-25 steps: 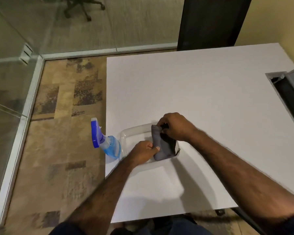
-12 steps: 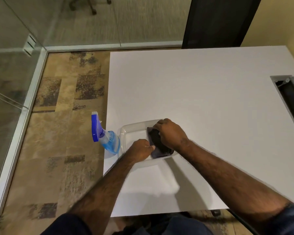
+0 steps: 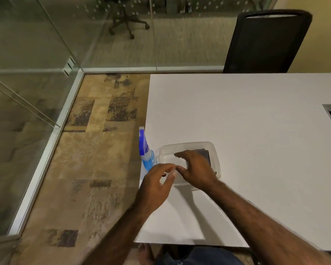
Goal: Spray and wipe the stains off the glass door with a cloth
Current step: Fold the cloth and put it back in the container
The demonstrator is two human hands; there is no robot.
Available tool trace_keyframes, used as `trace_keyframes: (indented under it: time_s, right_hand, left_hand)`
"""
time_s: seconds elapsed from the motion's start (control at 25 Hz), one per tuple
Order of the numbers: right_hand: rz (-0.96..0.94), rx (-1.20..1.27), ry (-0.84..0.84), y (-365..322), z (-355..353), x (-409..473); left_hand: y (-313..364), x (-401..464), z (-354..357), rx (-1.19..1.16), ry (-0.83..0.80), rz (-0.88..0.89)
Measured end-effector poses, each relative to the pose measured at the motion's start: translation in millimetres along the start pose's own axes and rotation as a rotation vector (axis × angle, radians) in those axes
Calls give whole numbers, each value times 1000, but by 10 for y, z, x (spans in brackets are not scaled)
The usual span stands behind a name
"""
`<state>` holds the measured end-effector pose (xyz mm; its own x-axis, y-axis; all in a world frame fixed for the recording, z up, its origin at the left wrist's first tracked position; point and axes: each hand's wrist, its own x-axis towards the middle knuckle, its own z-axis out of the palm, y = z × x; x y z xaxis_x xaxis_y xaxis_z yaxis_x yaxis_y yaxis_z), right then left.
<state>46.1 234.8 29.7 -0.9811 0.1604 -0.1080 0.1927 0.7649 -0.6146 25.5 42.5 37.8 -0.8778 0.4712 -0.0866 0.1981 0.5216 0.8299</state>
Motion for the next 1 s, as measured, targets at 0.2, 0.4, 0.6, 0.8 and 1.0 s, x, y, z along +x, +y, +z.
trace_keyframes:
  time_s: [0.2, 0.4, 0.6, 0.8, 1.0]
  right_hand:
    - [39, 152, -39, -449, 217, 118]
    - [82, 268, -77, -699, 388, 322]
    - [47, 301, -99, -789, 490, 433]
    - [20, 296, -113, -788, 527, 510]
    - [-46, 303, -90, -849, 319, 509]
  left_hand:
    - [-175, -125, -297, 134, 305, 11]
    - [-180, 148, -512, 95, 511, -89]
    - [-341, 409, -567, 153, 376, -39]
    - [-286, 506, -629, 58, 286, -95]
    - [-124, 464, -850, 126, 278, 75]
